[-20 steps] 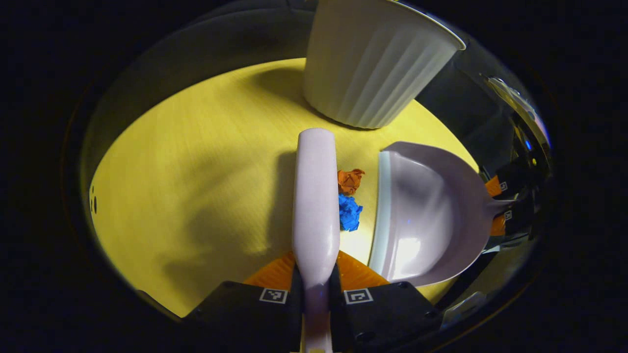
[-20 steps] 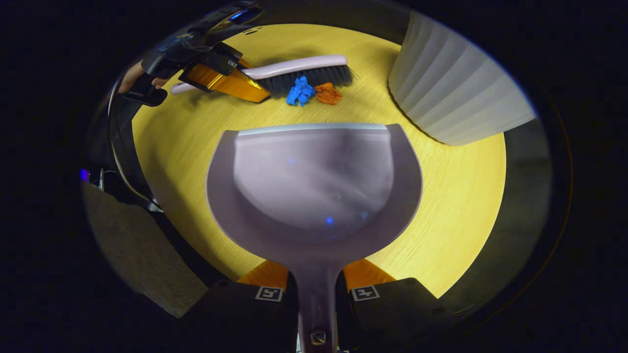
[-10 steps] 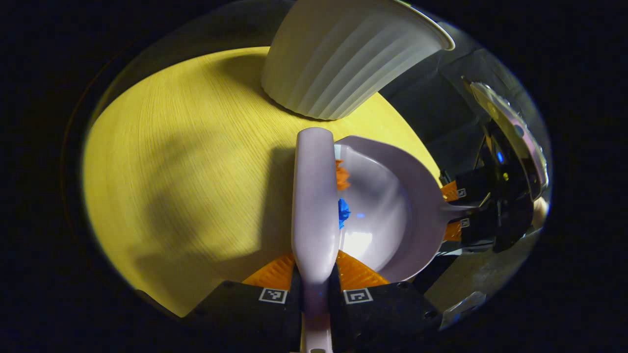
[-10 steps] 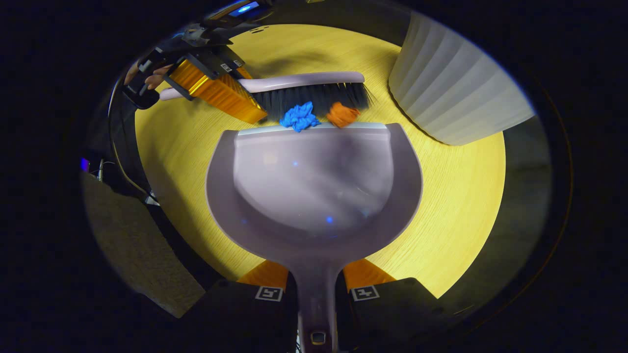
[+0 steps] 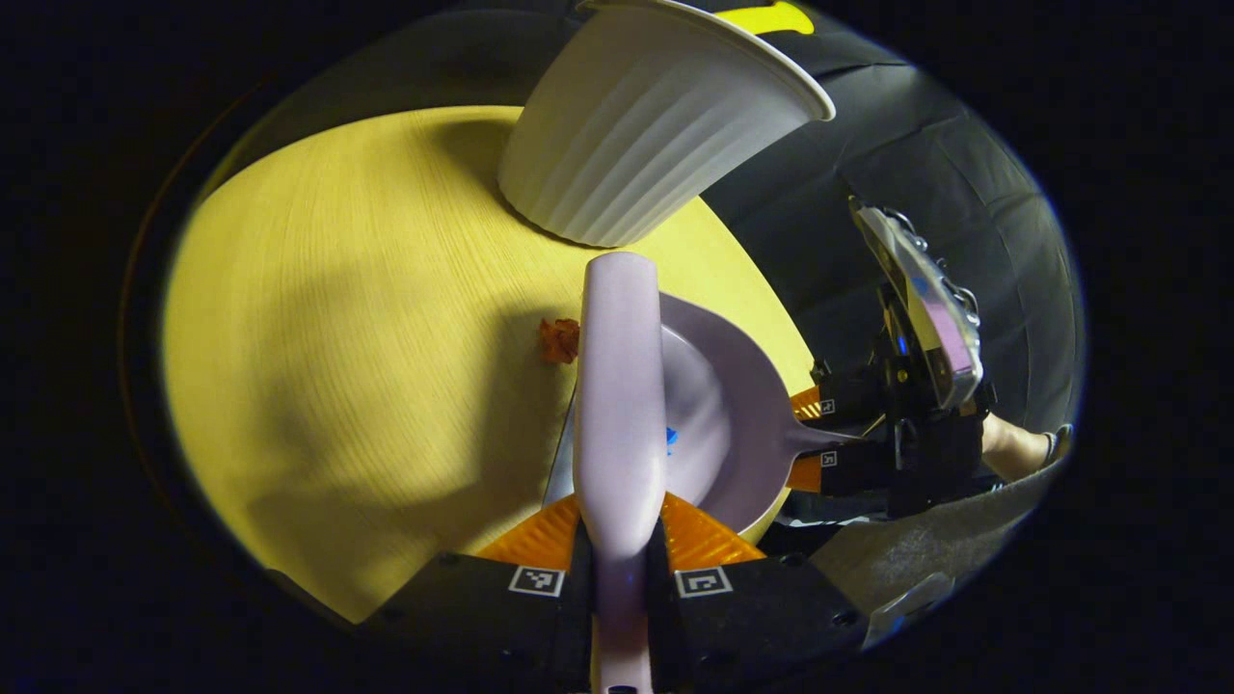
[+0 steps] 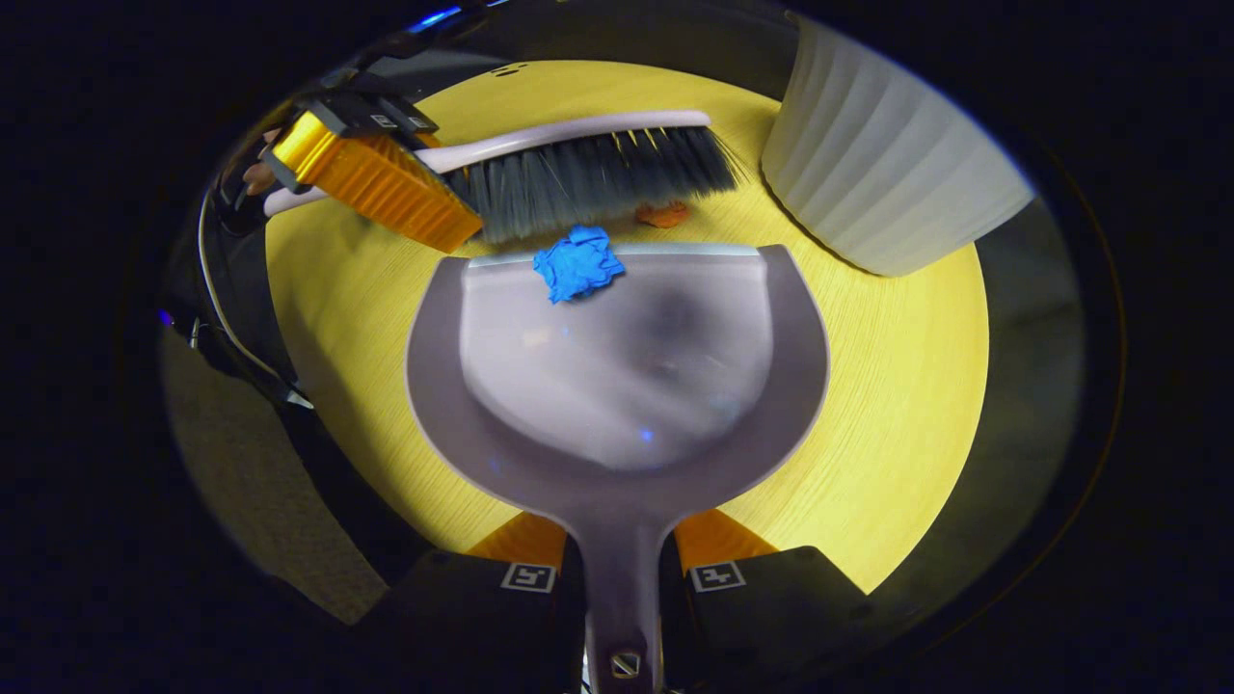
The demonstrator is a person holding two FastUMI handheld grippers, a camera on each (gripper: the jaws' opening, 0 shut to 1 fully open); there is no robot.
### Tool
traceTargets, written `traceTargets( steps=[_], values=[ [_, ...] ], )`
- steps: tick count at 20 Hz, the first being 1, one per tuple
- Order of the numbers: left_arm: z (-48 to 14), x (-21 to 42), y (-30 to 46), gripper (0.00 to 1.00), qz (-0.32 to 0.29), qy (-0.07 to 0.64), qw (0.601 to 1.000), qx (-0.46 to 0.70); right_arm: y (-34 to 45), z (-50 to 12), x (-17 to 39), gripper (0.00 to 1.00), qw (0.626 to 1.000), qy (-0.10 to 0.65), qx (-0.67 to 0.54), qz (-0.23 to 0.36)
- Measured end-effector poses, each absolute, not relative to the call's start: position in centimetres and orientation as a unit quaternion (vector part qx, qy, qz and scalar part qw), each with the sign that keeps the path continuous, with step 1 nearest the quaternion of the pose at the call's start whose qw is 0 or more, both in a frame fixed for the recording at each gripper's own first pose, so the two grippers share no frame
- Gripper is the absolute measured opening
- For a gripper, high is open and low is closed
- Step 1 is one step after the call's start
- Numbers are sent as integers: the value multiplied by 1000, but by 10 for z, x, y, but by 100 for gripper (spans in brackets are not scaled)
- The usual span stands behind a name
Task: Pick up the small broom and dustpan from the desktop, sweep the trash into the dustpan with the broom, and then empty the trash into the garbage bin.
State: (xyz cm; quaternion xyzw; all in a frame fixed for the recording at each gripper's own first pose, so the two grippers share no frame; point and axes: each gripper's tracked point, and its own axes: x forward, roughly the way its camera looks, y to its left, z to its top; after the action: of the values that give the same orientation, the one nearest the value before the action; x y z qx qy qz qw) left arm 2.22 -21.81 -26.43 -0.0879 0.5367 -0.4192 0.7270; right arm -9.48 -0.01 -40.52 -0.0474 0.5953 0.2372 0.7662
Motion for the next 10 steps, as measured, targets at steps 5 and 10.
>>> traceTargets(
  steps=[5, 10],
  values=[
    [-284, 74, -173, 27, -317, 511, 799, -4, 2, -404, -98, 35, 766, 601, -37, 227],
    [-309, 87, -180, 27, -317, 548, 774, 29, 2, -402, -101, 35, 763, 606, -34, 224]
  ],
)
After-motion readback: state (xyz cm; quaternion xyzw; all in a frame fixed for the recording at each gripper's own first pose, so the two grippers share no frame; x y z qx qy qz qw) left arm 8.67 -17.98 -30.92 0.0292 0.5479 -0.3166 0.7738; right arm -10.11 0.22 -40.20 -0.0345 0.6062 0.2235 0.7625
